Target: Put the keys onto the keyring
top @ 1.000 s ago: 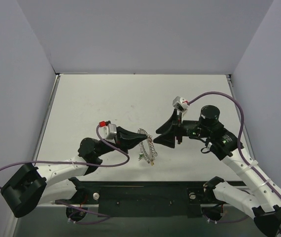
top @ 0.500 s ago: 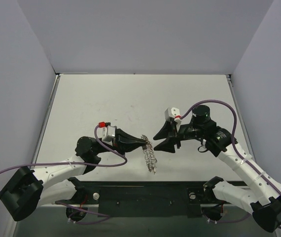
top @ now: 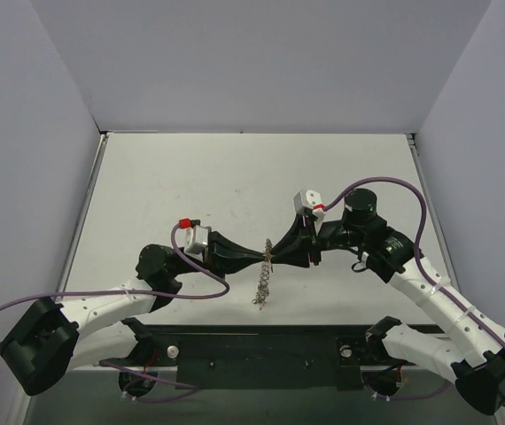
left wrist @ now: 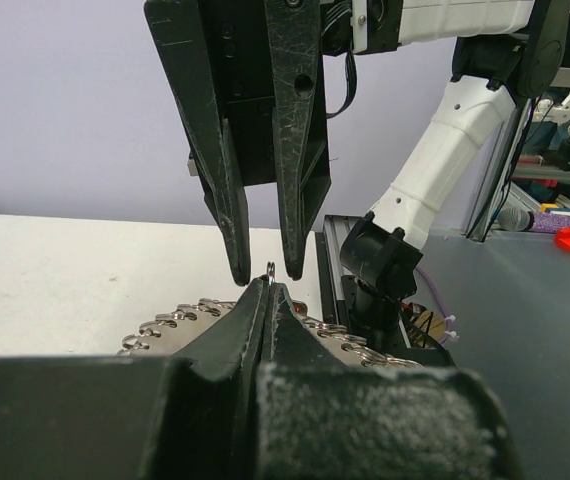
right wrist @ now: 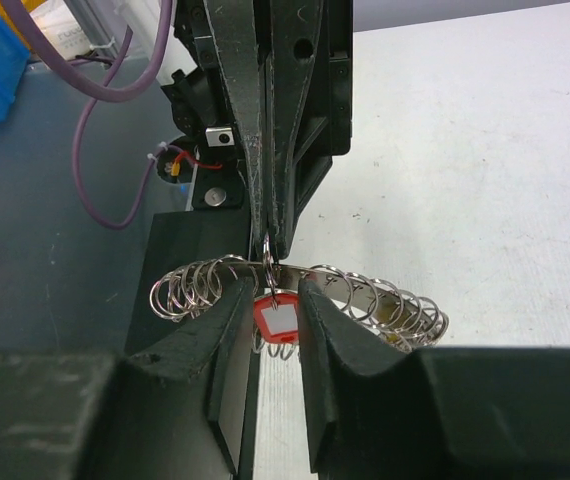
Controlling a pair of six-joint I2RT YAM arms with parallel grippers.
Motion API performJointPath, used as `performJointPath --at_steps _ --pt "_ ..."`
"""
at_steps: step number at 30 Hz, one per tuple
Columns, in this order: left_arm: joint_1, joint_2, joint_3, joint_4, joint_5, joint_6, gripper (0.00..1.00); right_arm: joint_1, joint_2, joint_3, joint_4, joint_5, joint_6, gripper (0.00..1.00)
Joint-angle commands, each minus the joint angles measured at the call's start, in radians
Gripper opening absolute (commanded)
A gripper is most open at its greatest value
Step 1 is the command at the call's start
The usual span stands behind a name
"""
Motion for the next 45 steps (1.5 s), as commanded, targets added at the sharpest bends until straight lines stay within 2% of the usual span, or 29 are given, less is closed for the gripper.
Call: performJointPath --at_steps 1,7,12,19,31,39,45 --pt "0.005 -0.003 0.049 0.089 -0.020 -0.022 0.00 0.010 -0.001 -0.014 0.095 -0.003 0.045 0.19" --pt "0.006 -0.014 0.029 0.114 -0.072 -0.025 0.00 0.009 -0.010 -0.012 0.057 -0.001 0.047 0.15" --pt "0.006 -0.017 0.015 0.135 -0.103 -0.032 0.00 0.010 -0.010 -0.006 0.055 -0.012 0.047 0.00" --pt "0.006 -0.011 0.006 0.169 -0.118 -0.053 0.00 0.012 -0.005 0.000 0.089 0.025 0.100 0.00" --pt "0.005 0.037 -0.028 0.427 -0.231 -0.150 0.00 0.026 0.013 -0.040 0.176 0.057 0.294 0.00" --pt "0.005 0.040 -0.009 0.435 -0.224 -0.147 0.00 0.032 0.018 -0.058 0.212 0.083 0.390 0.00" --pt "0.010 0.006 0.003 0.389 -0.201 -0.125 0.00 -0.003 0.010 -0.084 0.228 0.206 0.525 0.00"
